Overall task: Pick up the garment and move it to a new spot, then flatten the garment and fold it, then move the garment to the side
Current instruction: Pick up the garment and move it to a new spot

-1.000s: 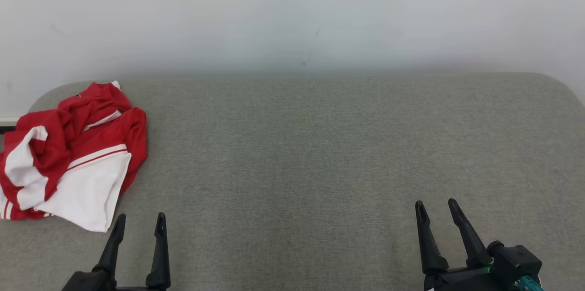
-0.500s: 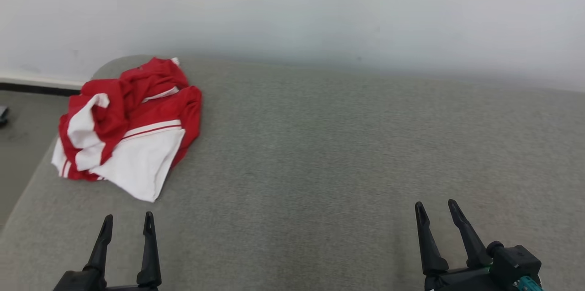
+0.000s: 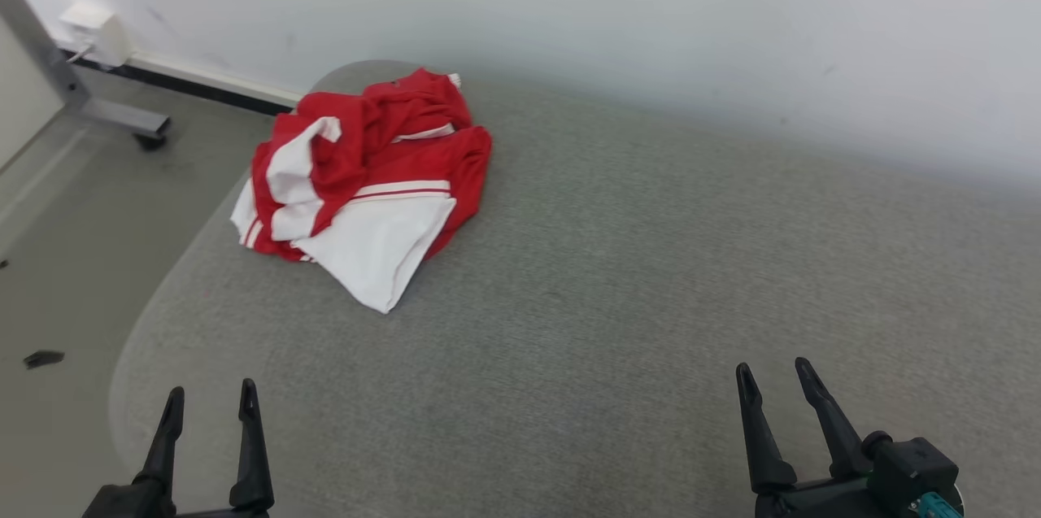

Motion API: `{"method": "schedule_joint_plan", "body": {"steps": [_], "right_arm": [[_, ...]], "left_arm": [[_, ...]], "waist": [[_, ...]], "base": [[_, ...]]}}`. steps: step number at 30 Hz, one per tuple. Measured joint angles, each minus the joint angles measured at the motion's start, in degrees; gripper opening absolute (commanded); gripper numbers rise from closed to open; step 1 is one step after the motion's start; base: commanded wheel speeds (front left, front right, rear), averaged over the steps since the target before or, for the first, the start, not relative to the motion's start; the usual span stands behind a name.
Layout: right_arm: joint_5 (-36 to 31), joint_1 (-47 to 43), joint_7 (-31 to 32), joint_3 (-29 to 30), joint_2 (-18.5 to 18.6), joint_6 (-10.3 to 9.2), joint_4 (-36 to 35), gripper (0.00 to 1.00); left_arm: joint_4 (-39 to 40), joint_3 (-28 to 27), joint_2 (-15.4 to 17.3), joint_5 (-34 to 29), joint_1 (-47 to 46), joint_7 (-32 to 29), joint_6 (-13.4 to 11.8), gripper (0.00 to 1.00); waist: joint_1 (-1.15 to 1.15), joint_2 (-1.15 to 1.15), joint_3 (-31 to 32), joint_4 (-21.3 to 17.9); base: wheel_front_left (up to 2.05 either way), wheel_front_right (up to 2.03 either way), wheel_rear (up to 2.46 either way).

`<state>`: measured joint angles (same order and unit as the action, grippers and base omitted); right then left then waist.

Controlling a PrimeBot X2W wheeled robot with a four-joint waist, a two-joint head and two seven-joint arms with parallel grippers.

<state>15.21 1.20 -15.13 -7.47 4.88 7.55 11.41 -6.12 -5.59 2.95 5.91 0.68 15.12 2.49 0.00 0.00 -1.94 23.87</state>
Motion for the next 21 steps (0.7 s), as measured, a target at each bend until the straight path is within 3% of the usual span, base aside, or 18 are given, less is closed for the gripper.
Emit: {"method": "schedule_joint_plan", "body": {"steps": [9,21], "right_arm": [[-0.3,0.12,0.0,-0.7,-0.07,0.0,0.41,1.0],[-0.57,0.82,0.0,-0.74,0.66,0.0,0.68,1.0]], "left_arm": [[-0.2,-1.99,-0.01,0.47,0.75,-0.01,-0.4,1.0],[0.15,-2.21,-0.04,0.77,0.92,0.0,-1.29,1.0]], "waist": [[0.0,0.0,-0.22,5.1],[0.0,0.0,-1.08,5.29]], "base": [[0.0,0.0,0.0],[0.0,0.0,0.0]]}}
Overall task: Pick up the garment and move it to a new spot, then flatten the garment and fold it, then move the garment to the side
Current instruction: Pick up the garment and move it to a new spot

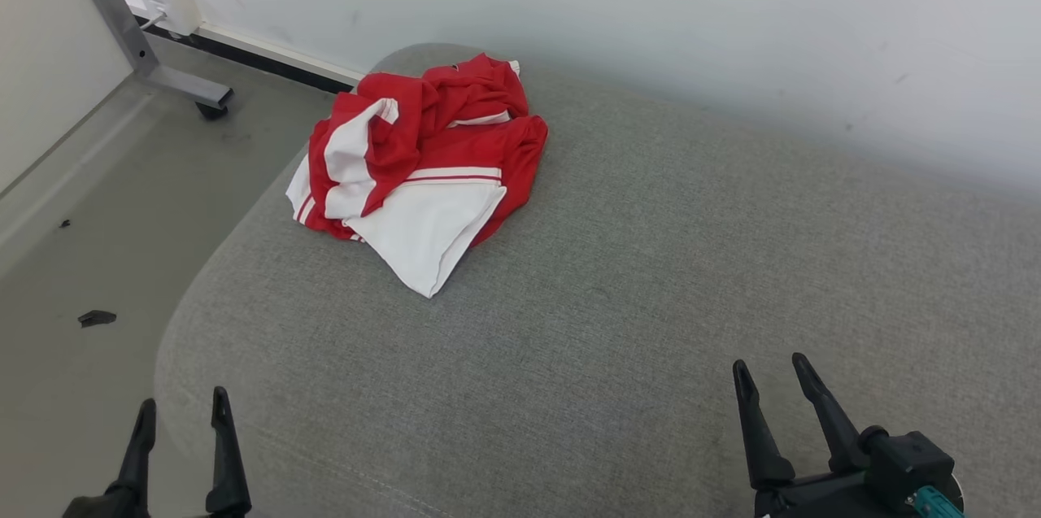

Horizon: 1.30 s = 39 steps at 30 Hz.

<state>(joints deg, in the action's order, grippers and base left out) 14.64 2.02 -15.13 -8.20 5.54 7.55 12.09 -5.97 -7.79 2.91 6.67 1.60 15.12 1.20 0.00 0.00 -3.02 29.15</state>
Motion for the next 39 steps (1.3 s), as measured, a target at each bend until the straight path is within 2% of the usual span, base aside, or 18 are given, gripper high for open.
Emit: {"method": "schedule_joint_plan", "body": {"steps": [8,14,18,19,27,39], "right_arm": [[-1.07,2.27,0.0,0.99,2.43,0.0,-1.35,1.0],[-1.98,5.29,-0.01,2.99,5.42,0.0,-4.19,1.0],[-2.29,6.14,-0.01,6.33,7.46,0.0,-5.98,1.0],[-2.29,6.14,-0.01,6.33,7.46,0.0,-5.98,1.0],[-2.75,6.62,-0.01,11.95,8.37,0.0,-9.64,1.0],[-3.14,7.46,-0.01,13.85,7.83,0.0,-11.7,1.0]], "left_arm": [[-0.88,-2.34,1.62,0.65,-8.96,0.0,1.6,1.0],[-3.46,-4.58,4.86,2.77,-21.75,0.0,2.92,1.0],[-7.12,-5.3,8.42,3.23,-30.41,0.01,3.64,1.0],[-7.12,-5.3,8.42,3.23,-30.41,0.01,3.64,1.0],[-17.25,-6.05,15.61,4.25,-44.36,-4.47,4.22,1.0],[-34.48,-5.81,23.24,4.16,-52.13,-13.02,4.55,1.0]], "waist": [[0.0,0.0,-3.09,-2.58],[-0.01,0.0,-7.48,-5.99],[-0.01,0.0,-11.16,-8.76],[-0.01,0.0,-11.16,-8.76],[-0.02,-0.01,-17.71,-15.48],[-0.02,-0.02,-24.64,-23.77]], "base": [[0.0,0.0,0.0],[0.0,0.0,0.0],[0.0,0.0,0.0],[0.0,0.0,0.0],[0.0,0.0,0.0],[0.0,0.0,0.0]]}}
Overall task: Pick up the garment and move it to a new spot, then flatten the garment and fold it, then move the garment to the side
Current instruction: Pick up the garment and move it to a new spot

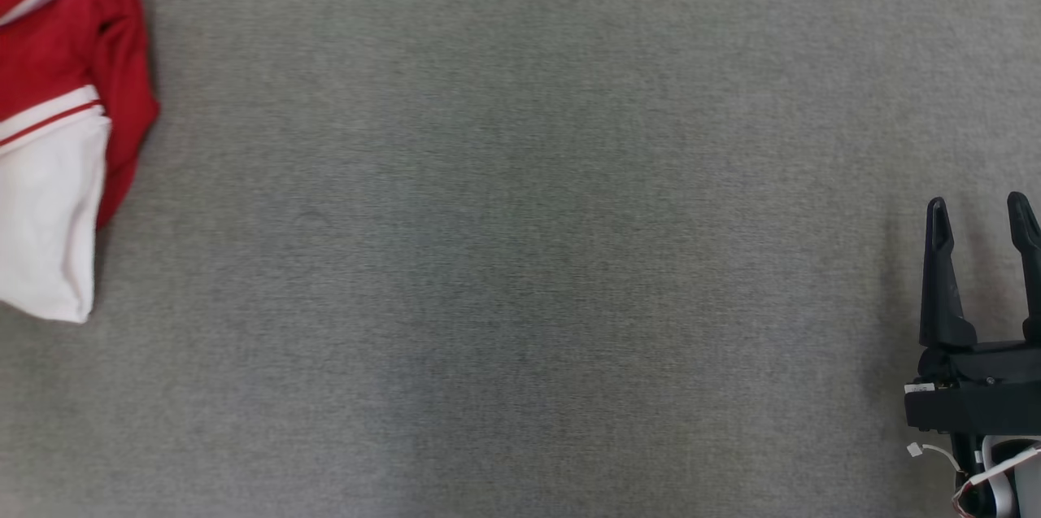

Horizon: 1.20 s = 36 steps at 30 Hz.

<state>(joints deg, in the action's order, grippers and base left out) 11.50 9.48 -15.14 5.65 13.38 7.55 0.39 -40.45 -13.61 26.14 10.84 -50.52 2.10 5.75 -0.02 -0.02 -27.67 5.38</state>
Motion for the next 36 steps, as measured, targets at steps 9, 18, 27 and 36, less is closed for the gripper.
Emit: {"method": "schedule_joint_plan", "body": {"steps": [9,18,27,36], "right_arm": [[-0.02,0.01,0.0,-0.18,-0.42,0.0,0.27,1.0],[-0.04,0.05,0.0,-1.42,-0.77,0.0,1.32,1.0],[0.53,-0.48,0.0,-2.34,-2.54,0.0,3.46,1.0],[1.27,-1.23,0.01,-3.28,-5.86,0.0,4.95,1.0]], "left_arm": [[-10.16,1.98,1.79,0.94,-0.65,-5.11,0.86,1.0],[-13.35,4.56,2.81,0.31,-0.79,0.7,1.15,0.0],[-7.99,7.46,4.64,-1.65,-8.33,10.8,0.77,0.0],[6.49,15.89,1.89,-2.57,-15.05,8.13,1.4,0.0]], "waist": [[0.01,0.0,-1.23,-2.32],[0.02,0.0,0.91,-2.15],[0.03,0.01,6.19,-1.29],[0.03,0.02,11.17,-2.34]], "base": [[0.0,0.0,0.0],[0.0,0.0,0.0],[0.0,0.0,0.0],[0.0,0.0,0.0]]}}
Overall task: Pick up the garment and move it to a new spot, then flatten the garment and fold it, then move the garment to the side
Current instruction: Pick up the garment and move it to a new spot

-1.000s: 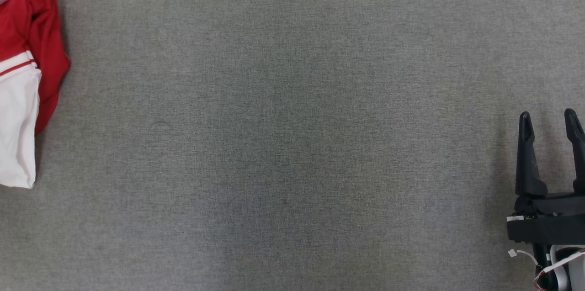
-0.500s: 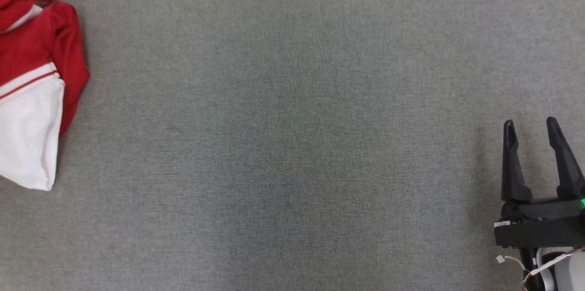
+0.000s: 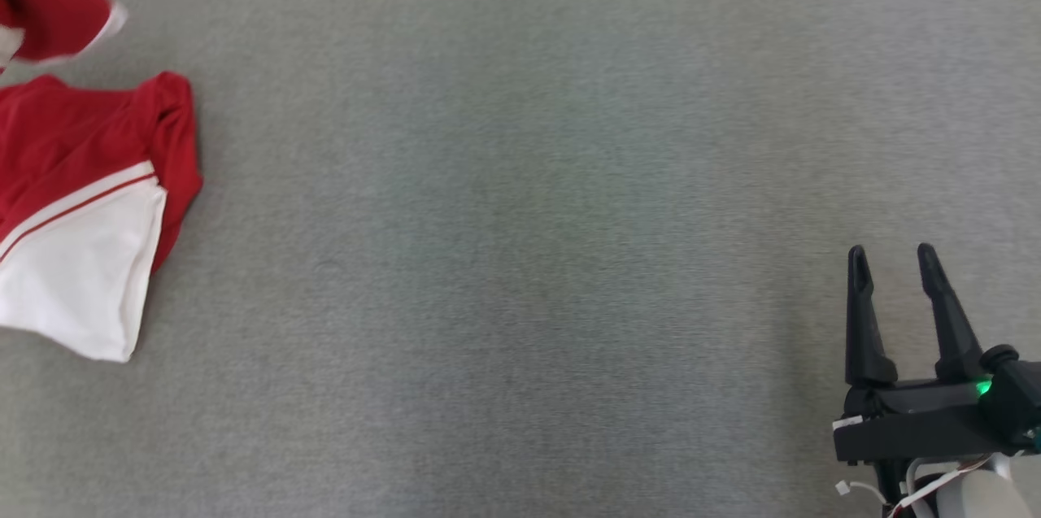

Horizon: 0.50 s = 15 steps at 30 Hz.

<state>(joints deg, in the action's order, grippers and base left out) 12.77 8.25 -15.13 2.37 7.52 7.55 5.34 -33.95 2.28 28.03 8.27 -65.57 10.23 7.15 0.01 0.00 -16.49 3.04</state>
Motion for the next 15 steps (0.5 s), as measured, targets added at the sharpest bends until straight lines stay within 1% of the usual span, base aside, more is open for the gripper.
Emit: {"method": "schedule_joint_plan", "body": {"steps": [4,8,13,15], "right_arm": [[0.31,-0.39,-0.01,0.08,-1.0,0.0,0.64,1.0],[0.49,-0.62,-0.01,0.08,-1.79,0.0,0.82,1.0],[0.73,-0.9,-0.01,0.36,-2.31,0.0,0.93,1.0],[0.78,-0.92,-0.01,0.37,-2.5,0.0,0.98,1.0]], "left_arm": [[8.28,4.33,-2.9,1.52,-1.76,-4.42,0.29,0.0],[14.26,8.39,-5.13,3.0,-2.63,-7.97,0.35,0.0],[18.92,12.78,-9.42,4.08,-1.52,-10.59,0.29,0.0],[19.25,13.82,-10.78,4.56,-0.43,-10.94,0.16,0.0]], "waist": [[0.0,0.0,1.18,-2.35],[0.0,0.0,1.97,-5.22],[-0.01,0.0,2.55,-8.93],[-0.01,0.0,2.64,-10.31]], "base": [[0.0,0.0,0.0],[0.0,0.0,0.0],[0.0,0.0,0.0],[0.0,0.0,0.0]]}}
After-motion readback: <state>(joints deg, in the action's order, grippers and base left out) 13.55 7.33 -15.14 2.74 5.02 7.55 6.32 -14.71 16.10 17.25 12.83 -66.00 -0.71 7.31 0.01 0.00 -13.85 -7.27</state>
